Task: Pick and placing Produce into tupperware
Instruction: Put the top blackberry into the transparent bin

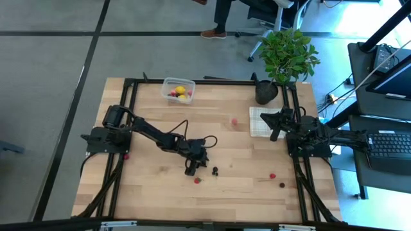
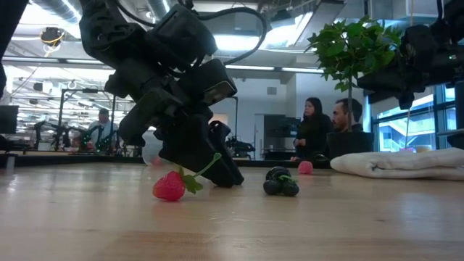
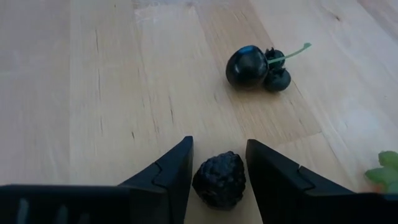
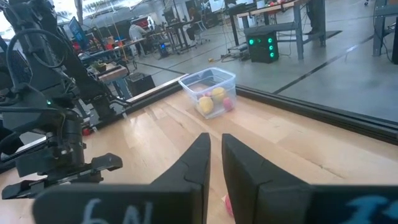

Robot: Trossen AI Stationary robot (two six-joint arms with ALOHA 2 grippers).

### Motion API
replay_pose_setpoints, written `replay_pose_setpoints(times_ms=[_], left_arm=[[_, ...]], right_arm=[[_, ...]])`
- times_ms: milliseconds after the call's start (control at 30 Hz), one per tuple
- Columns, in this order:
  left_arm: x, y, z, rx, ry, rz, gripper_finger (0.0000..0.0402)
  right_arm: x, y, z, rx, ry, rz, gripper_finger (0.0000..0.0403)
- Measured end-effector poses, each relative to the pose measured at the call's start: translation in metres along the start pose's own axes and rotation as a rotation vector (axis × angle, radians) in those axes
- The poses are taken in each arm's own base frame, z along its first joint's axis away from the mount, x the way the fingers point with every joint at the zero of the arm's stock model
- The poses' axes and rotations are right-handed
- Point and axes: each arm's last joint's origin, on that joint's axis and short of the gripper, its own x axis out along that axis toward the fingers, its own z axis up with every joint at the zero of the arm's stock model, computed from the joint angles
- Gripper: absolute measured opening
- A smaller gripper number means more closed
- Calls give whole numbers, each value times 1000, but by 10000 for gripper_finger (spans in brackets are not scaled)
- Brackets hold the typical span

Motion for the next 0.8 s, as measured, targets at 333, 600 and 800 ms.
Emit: replay_pose_setpoints(times_ms=[333,600,800], left_arm=[[0,-1,0,-1,8,17,112],[-1,-1,0,-1,11,20,94],[-18,-1,3,-39,69,7,89]], right_arm=[[0,0,0,1,0,0,45],[0,0,0,0,1,0,45],[0,0,0,0,1,0,45]])
